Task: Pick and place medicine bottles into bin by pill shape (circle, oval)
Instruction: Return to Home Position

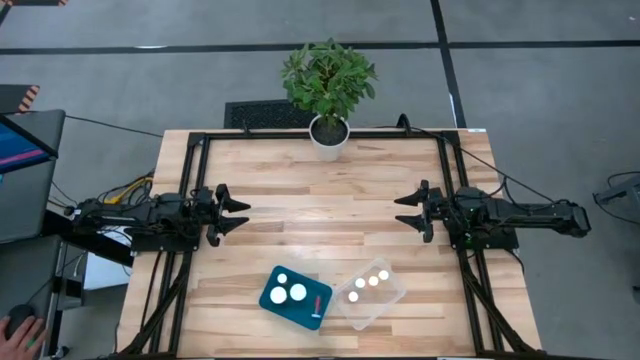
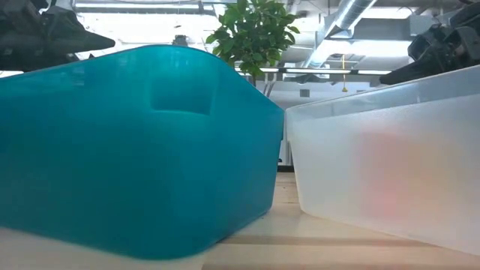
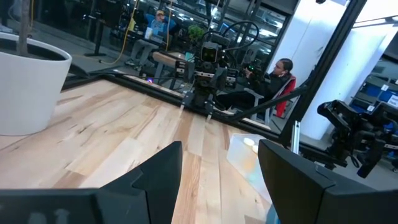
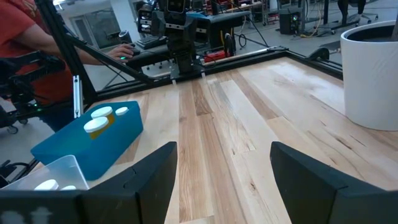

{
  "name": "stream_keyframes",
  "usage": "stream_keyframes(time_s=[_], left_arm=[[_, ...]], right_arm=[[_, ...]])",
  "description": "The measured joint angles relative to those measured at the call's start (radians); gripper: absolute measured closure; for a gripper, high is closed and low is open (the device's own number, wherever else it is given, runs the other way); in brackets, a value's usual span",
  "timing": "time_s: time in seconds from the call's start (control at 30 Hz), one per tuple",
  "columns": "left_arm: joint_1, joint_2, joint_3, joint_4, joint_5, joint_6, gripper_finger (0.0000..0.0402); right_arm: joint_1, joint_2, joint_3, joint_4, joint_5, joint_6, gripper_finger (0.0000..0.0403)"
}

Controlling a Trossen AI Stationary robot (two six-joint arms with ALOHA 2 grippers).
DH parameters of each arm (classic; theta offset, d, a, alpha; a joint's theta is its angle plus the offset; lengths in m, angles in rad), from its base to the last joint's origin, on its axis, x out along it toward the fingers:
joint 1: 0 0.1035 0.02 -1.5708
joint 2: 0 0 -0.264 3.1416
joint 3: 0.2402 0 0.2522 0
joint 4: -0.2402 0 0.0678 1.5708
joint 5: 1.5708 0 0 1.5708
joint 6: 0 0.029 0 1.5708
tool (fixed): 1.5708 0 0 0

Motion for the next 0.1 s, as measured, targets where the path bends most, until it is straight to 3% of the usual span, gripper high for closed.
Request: stream_keyframes(time_s=[0.1], left_arm=[[0.000, 0.000, 0.000, 0.000, 0.000, 0.000, 0.0198]], right_arm=[[0.000, 0.000, 0.000, 0.000, 0.000, 0.000, 0.0132]])
